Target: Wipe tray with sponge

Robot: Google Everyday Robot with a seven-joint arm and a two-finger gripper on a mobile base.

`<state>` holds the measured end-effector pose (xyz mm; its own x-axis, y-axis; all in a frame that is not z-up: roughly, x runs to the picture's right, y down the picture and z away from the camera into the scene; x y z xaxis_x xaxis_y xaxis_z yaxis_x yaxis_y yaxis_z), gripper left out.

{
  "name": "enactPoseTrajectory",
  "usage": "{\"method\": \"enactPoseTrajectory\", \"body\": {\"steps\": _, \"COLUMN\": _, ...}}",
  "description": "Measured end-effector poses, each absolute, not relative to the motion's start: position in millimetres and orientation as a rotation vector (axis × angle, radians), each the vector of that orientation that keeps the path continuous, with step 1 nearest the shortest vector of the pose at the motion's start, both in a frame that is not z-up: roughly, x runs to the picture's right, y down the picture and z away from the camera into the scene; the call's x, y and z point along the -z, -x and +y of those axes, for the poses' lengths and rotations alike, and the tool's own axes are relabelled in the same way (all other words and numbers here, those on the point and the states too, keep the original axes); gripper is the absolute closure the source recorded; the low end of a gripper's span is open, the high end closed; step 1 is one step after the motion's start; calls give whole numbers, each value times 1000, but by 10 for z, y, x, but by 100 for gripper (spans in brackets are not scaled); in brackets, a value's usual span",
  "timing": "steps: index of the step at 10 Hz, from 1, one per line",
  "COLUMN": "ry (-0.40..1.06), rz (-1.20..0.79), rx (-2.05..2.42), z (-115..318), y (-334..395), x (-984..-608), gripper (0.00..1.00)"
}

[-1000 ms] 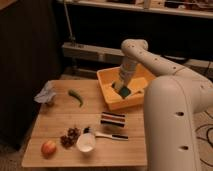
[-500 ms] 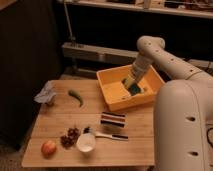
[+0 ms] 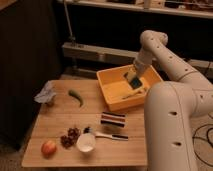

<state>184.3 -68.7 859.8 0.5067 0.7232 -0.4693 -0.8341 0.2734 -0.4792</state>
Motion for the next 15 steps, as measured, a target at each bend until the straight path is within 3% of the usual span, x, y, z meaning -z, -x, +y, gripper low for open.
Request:
{"method": "enactPoseTrajectory", "body": {"steps": 7, "ry": 790, "rz": 191, "rx": -1001, "z": -721, "y": -1494, "x": -8900, "gripper": 100}}
{"method": "enactPoseTrajectory", "body": {"steps": 15, "ry": 864, "rz": 182, "rx": -844, "z": -259, "y": -888, "x": -8797, "gripper": 100}}
